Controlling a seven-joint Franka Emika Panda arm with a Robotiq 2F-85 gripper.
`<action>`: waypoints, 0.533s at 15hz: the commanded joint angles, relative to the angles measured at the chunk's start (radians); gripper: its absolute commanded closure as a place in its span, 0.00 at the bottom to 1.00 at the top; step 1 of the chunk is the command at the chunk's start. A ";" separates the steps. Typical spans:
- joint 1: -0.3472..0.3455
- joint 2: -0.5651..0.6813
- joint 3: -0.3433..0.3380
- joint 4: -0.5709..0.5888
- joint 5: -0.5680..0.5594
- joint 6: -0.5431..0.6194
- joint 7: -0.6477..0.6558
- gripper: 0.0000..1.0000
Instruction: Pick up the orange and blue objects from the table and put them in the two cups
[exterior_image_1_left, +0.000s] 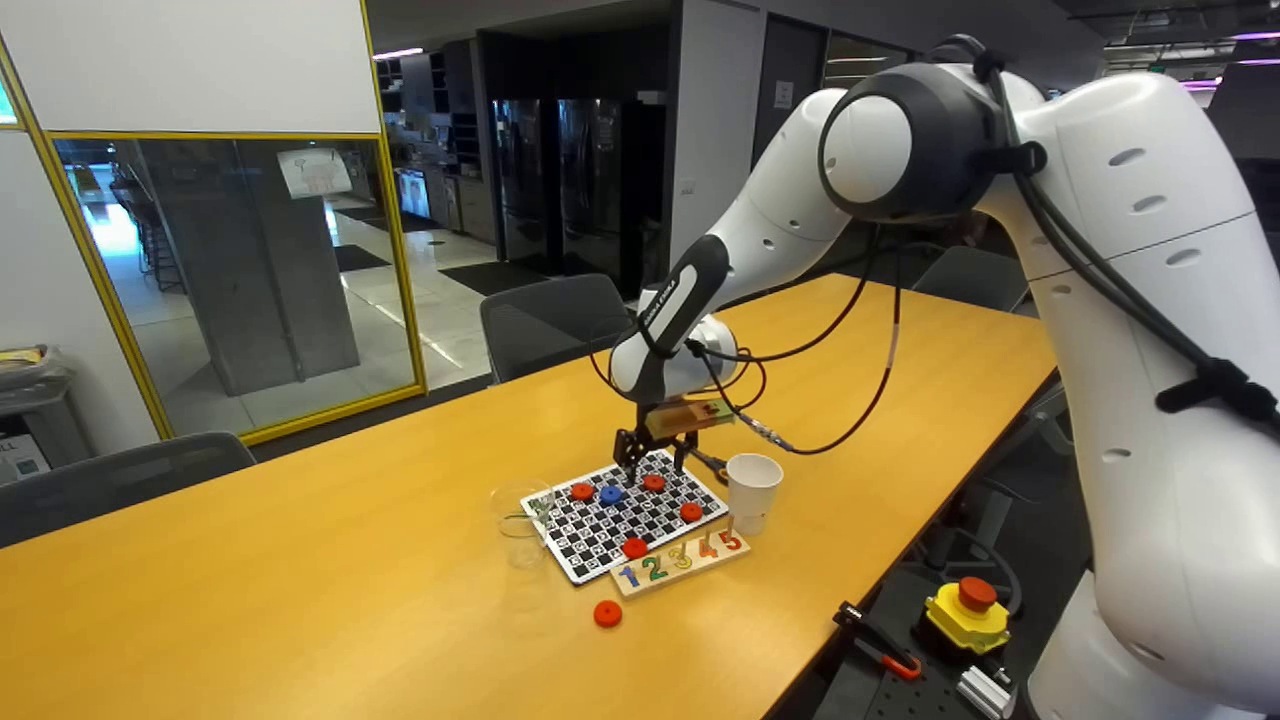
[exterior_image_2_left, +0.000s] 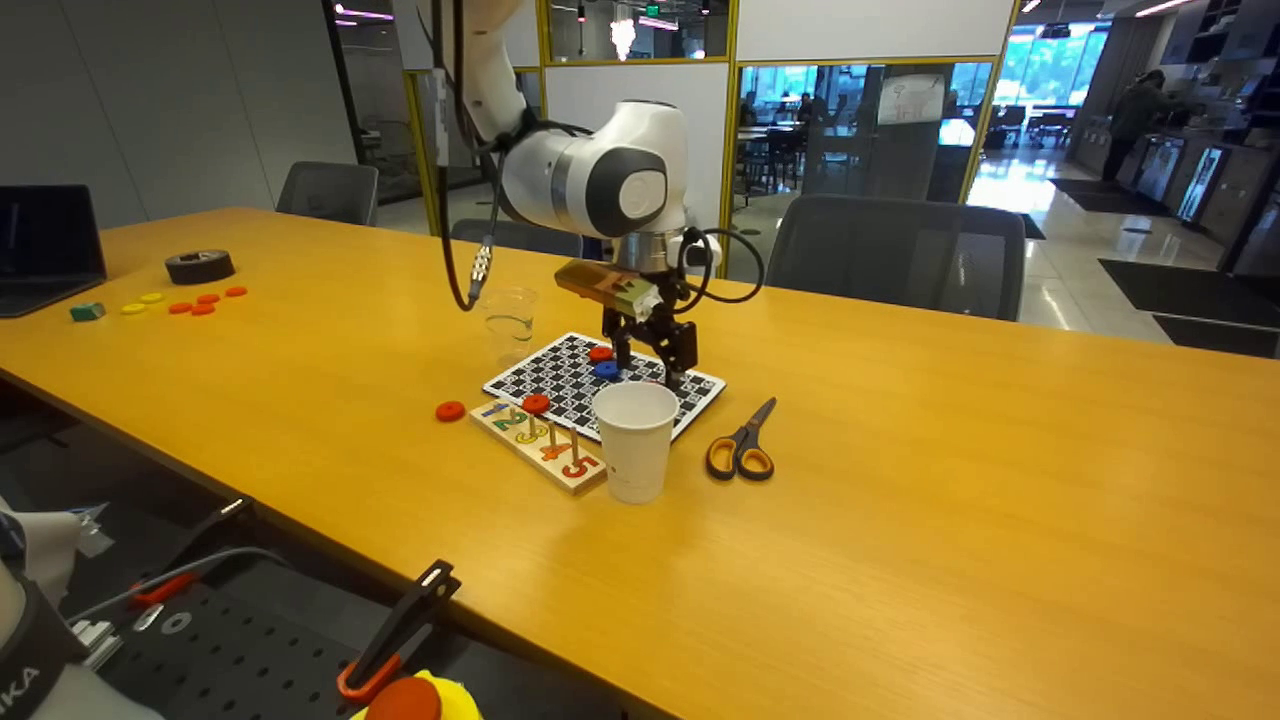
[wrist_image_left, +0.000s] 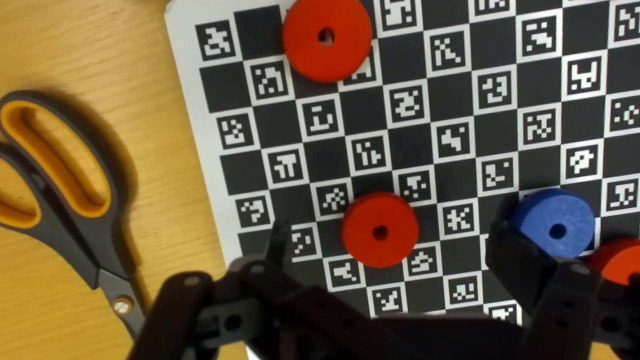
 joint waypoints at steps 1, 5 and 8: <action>-0.005 0.029 0.001 0.042 0.032 0.001 0.009 0.00; -0.008 0.044 0.001 0.056 0.043 0.000 0.010 0.00; -0.009 0.053 0.001 0.063 0.047 -0.001 0.011 0.00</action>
